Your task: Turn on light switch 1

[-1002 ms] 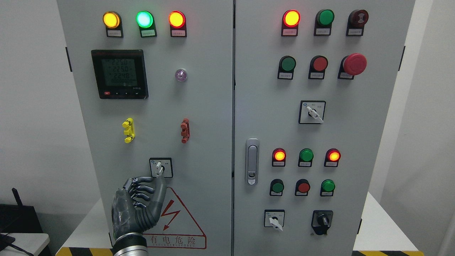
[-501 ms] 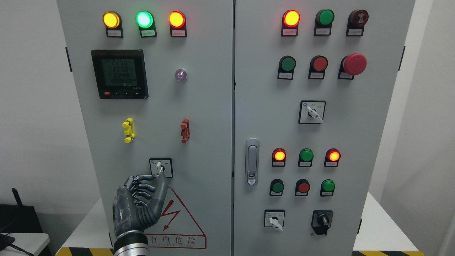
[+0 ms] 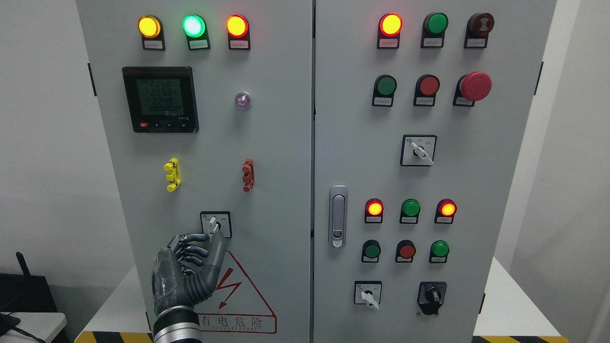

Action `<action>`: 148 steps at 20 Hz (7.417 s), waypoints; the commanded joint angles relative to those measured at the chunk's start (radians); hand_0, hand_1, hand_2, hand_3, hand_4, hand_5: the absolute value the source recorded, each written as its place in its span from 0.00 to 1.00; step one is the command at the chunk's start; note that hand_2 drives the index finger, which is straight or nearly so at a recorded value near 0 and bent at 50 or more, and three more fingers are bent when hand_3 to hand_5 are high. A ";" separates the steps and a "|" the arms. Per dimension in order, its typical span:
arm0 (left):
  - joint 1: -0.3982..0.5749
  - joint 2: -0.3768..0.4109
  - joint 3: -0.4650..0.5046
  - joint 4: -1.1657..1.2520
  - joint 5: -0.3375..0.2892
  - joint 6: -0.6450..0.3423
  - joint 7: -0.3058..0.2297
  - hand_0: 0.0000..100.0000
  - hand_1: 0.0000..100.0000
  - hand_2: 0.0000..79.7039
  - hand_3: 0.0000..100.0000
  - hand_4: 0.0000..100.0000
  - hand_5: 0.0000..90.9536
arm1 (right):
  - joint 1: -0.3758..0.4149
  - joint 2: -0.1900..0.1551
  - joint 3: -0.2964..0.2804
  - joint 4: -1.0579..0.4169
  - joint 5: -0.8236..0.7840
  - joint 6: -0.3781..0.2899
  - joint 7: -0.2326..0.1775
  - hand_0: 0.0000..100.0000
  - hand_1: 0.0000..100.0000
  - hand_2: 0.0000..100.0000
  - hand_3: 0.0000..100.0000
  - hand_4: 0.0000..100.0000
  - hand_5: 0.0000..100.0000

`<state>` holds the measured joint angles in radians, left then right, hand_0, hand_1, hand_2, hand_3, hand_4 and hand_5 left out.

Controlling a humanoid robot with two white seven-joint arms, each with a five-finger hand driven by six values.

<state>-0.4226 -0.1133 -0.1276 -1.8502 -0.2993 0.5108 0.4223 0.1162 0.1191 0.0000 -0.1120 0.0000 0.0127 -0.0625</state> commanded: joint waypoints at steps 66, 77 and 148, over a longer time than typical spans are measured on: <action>-0.053 -0.002 -0.032 0.005 0.057 0.104 0.061 0.26 0.37 0.66 0.76 0.78 0.86 | 0.000 0.001 0.017 0.000 -0.025 0.000 0.000 0.12 0.39 0.00 0.00 0.00 0.00; -0.059 -0.002 -0.032 0.006 0.055 0.112 0.061 0.26 0.37 0.66 0.76 0.79 0.87 | -0.001 0.001 0.017 0.000 -0.025 0.000 0.000 0.12 0.39 0.00 0.00 0.00 0.00; -0.073 0.000 -0.044 0.020 0.057 0.134 0.056 0.50 0.25 0.71 0.82 0.84 0.90 | -0.001 0.001 0.017 0.000 -0.025 0.000 0.000 0.12 0.39 0.00 0.00 0.00 0.00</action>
<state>-0.4955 -0.1145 -0.1642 -1.8325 -0.2429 0.6467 0.4800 0.1158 0.1191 0.0000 -0.1120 0.0000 0.0123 -0.0625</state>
